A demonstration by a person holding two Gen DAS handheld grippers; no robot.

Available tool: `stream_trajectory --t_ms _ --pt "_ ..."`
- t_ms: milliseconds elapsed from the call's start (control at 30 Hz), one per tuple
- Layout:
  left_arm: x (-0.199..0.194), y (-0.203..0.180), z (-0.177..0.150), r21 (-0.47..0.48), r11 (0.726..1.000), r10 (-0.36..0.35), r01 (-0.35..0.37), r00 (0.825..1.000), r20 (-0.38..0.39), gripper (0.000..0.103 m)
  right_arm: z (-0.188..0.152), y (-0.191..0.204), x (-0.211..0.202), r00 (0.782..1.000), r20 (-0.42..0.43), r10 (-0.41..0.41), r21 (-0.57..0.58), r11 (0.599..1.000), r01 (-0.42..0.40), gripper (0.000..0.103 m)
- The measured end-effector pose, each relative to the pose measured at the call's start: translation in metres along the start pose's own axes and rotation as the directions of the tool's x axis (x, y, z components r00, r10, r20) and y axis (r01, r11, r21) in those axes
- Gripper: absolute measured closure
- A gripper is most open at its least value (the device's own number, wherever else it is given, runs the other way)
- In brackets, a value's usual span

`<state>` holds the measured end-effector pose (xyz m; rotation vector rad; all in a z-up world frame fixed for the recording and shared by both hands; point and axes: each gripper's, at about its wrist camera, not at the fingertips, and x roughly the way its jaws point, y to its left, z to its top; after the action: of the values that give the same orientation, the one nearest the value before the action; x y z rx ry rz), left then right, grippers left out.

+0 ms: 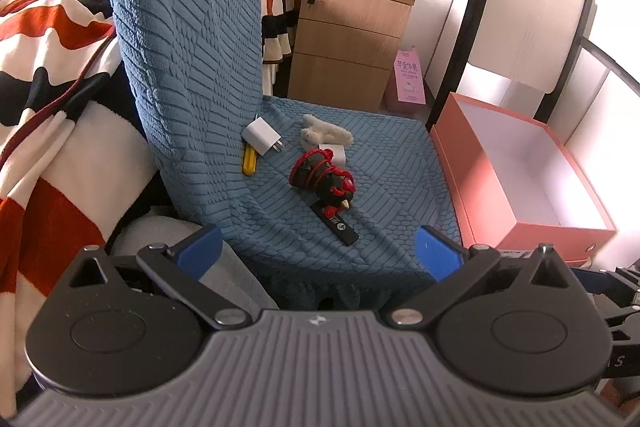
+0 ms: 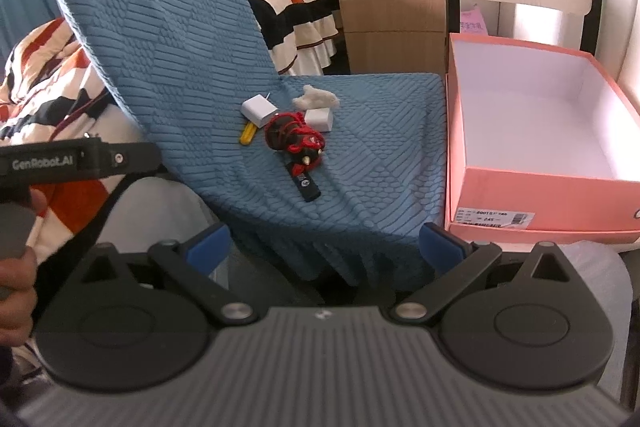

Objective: Organize rigid objects
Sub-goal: 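Move both tools toward the objects on the blue seat, then grasp the black USB stick with the right tool while left tool reaches the red figurine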

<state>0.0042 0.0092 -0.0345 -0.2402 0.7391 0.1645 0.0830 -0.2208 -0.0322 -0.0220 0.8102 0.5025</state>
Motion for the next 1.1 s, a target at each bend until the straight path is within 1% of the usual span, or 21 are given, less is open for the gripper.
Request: stream_trajectory --t_ms 167,333,433,533,700,867,1100 --pt "0.001 0.001 -0.001 -0.003 1.0 -0.001 0.001 1.0 -0.007 0.0 -0.001 -0.003 0.0 1.0 0.004 -0.007 0.023 1.0 0.007 0.0" --pt "0.006 0.0 -0.001 -0.004 1.0 -0.005 0.005 1.0 -0.023 0.0 -0.002 -0.007 0.003 1.0 0.0 0.003 0.043 0.999 -0.003 0.0" --pt "0.01 -0.001 -0.003 0.001 1.0 -0.004 0.004 1.0 -0.025 0.0 -0.003 -0.008 0.003 1.0 0.011 0.004 0.052 0.999 -0.004 0.004" --pt "0.014 -0.002 -0.002 0.003 1.0 -0.013 0.013 0.999 -0.031 0.0 -0.004 -0.01 0.006 1.0 0.008 0.005 0.055 0.998 -0.005 0.004" --pt "0.023 -0.001 -0.001 0.013 1.0 -0.012 0.013 0.999 -0.044 0.0 -0.006 -0.012 0.012 1.0 -0.004 0.002 0.067 0.998 -0.002 0.004" --pt "0.033 0.001 0.001 0.005 1.0 -0.018 0.019 0.999 -0.05 0.0 -0.006 -0.016 0.018 1.0 0.018 -0.002 0.075 0.997 0.001 0.004" --pt "0.05 -0.002 0.007 0.019 0.999 -0.028 0.029 0.998 -0.055 0.0 -0.002 -0.019 0.036 1.0 0.022 0.001 0.057 0.998 -0.002 0.004"
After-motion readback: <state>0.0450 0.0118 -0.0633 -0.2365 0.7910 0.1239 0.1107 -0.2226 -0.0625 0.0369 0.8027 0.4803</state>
